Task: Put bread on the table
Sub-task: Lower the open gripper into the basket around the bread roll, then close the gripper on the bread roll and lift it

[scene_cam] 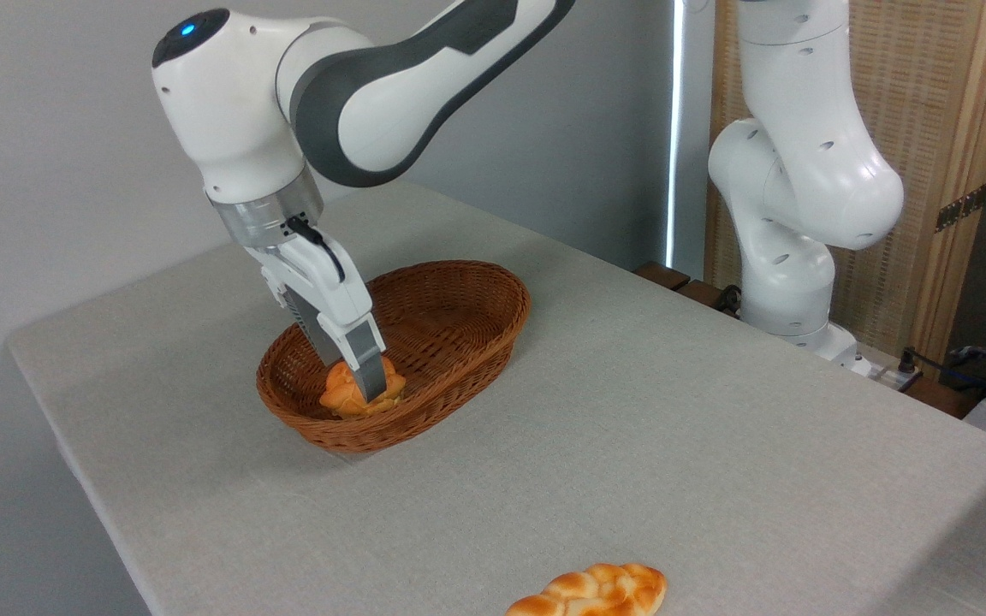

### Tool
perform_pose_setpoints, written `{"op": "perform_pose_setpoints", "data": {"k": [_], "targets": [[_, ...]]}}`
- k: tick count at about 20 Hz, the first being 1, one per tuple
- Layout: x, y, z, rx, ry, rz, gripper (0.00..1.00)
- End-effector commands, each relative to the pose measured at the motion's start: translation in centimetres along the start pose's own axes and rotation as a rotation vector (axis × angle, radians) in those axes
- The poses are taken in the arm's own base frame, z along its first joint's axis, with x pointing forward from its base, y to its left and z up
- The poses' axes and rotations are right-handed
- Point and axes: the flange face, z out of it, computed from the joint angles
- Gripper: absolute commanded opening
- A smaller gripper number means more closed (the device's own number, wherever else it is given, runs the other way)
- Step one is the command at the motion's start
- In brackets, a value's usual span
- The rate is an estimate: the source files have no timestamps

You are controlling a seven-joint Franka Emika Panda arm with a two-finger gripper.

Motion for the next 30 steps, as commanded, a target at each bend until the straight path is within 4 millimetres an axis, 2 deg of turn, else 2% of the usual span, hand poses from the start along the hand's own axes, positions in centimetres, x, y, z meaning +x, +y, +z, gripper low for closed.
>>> {"op": "perform_pose_setpoints", "data": {"k": [1, 7, 8, 10, 11, 20, 23, 26, 30], "targets": [[0.6, 0.3, 0.8, 0.018, -0.013, 0.013, 1.00], [1.4, 0.4, 3.0, 0.001, -0.045, 0.017, 0.99], [1.6, 0.6, 3.1, 0.001, -0.046, 0.021, 0.93], [1.7, 0.8, 3.3, 0.000, -0.049, 0.026, 0.65], [1.7, 0.8, 3.3, 0.000, -0.049, 0.026, 0.58], [1.6, 0.7, 2.8, 0.004, -0.042, 0.023, 0.55], [1.3, 0.5, 1.7, 0.012, -0.025, 0.015, 0.56], [-0.3, 0.3, -1.8, 0.037, 0.014, -0.040, 0.56], [-3.1, -0.5, -5.4, 0.049, 0.037, -0.077, 0.59]]}}
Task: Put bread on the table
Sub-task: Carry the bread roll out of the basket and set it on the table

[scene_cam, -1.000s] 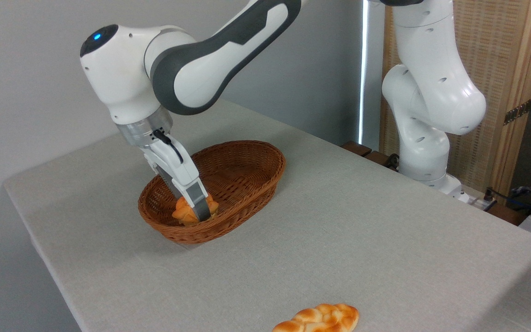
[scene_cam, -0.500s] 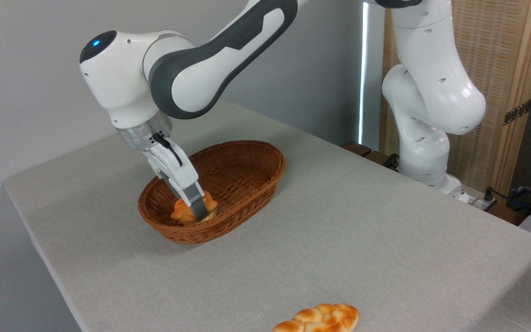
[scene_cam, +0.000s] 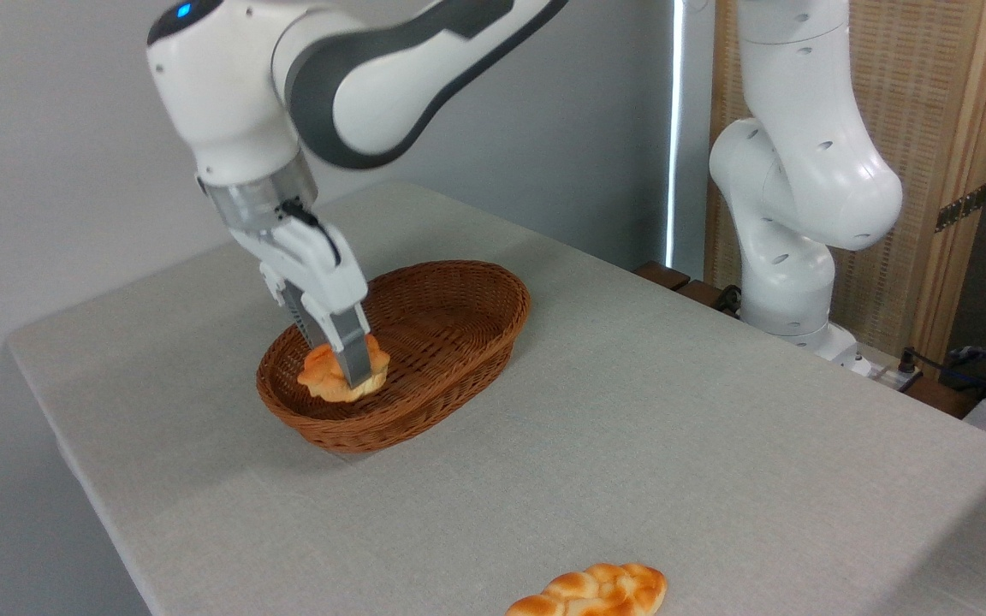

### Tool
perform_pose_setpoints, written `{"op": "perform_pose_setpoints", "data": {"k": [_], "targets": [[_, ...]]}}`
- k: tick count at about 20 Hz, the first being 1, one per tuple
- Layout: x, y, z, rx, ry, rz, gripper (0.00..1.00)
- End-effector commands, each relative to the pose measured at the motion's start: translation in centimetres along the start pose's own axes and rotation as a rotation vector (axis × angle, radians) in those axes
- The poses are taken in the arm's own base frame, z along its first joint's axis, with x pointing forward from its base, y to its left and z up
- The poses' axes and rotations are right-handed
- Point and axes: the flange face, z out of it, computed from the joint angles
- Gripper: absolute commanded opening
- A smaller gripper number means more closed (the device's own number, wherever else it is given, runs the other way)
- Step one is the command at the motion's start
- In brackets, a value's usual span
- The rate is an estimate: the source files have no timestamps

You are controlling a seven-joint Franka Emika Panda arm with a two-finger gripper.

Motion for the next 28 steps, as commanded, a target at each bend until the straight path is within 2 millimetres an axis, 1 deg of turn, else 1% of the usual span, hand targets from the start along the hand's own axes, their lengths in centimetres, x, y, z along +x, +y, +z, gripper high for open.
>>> {"op": "perform_pose_setpoints", "data": {"k": [1, 3, 4, 5, 7, 8, 9, 10, 11, 12, 13, 14, 15, 16, 18, 19, 22, 25, 26, 27, 28], "targets": [[-3.3, -0.6, -3.9, 0.019, 0.008, -0.048, 0.59], [-5.9, -2.5, -5.9, 0.023, 0.024, -0.096, 0.59], [-6.9, -3.1, -6.8, 0.026, 0.033, -0.112, 0.59], [-7.7, -3.7, -7.2, 0.028, 0.036, -0.131, 0.59], [-9.5, -6.1, -7.3, 0.037, 0.030, -0.162, 0.59], [-10.7, -7.7, -7.1, 0.062, 0.007, -0.159, 0.59], [-11.5, -8.7, -6.8, 0.074, -0.013, -0.142, 0.60], [-11.9, -9.4, -6.2, 0.075, -0.028, -0.120, 0.62], [-12.4, -10.4, -5.7, 0.075, -0.036, -0.121, 0.67], [-12.8, -11.5, -4.9, 0.069, -0.050, -0.137, 0.74], [-13.6, -13.0, -3.7, 0.057, -0.071, -0.168, 0.99], [-14.0, -13.7, -3.1, 0.051, -0.082, -0.181, 1.00], [-13.9, -14.1, -2.0, 0.041, -0.100, -0.166, 1.00], [-13.8, -14.2, -0.6, 0.024, -0.123, -0.158, 1.00], [-14.3, -14.1, 1.1, -0.004, -0.152, -0.161, 1.00], [-14.5, -14.1, 1.5, -0.009, -0.158, -0.164, 1.00], [-14.9, -14.5, 1.4, -0.008, -0.158, -0.176, 1.00], [-14.8, -14.3, 0.6, 0.003, -0.144, -0.174, 1.00], [-14.7, -14.3, -0.1, 0.013, -0.133, -0.167, 1.00], [-14.3, -14.1, -1.5, 0.030, -0.110, -0.159, 1.00], [-14.3, -13.8, -4.3, 0.063, -0.067, -0.156, 1.00]]}}
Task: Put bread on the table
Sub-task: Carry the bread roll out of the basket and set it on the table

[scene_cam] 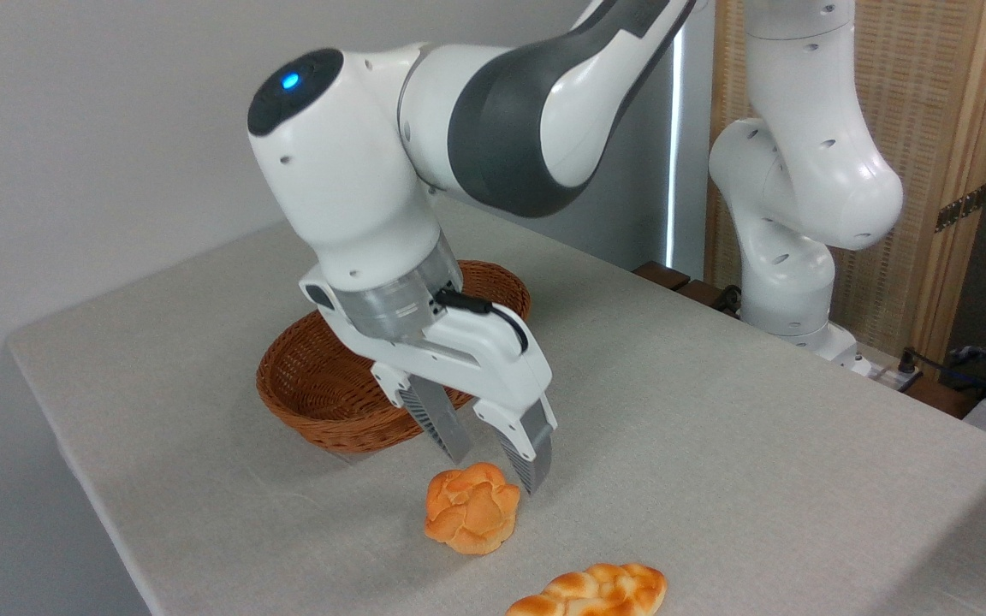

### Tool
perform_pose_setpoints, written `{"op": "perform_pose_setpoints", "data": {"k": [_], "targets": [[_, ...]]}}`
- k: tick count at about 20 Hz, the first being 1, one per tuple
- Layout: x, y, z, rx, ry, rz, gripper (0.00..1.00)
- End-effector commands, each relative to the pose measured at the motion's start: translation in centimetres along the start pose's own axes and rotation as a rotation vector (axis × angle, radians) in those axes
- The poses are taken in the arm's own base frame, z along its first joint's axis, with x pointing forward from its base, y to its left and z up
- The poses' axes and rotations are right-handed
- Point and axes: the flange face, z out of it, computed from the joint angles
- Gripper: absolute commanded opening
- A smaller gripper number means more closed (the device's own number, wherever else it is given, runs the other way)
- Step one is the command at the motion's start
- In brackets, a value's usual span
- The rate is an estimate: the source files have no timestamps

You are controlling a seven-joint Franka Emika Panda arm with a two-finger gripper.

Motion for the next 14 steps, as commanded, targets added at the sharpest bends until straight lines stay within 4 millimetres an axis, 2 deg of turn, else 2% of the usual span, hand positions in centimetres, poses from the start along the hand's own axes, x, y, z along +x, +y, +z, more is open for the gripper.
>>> {"op": "perform_pose_setpoints", "data": {"k": [1, 2, 3, 7, 8, 9, 14], "targets": [[-1.2, 0.9, -7.1, 0.077, 0.112, 0.029, 1.00], [-1.9, 1.7, -10.0, 0.097, 0.170, 0.032, 1.00], [-2.4, 2.1, -11.5, 0.107, 0.205, 0.035, 1.00], [0.6, 7.7, -14.7, 0.139, 0.258, 0.137, 1.00], [1.7, 9.6, -14.6, 0.142, 0.253, 0.176, 1.00], [2.2, 10.2, -14.2, 0.138, 0.241, 0.197, 1.00], [1.4, 9.9, -14.0, 0.084, 0.230, 0.226, 1.00]]}}
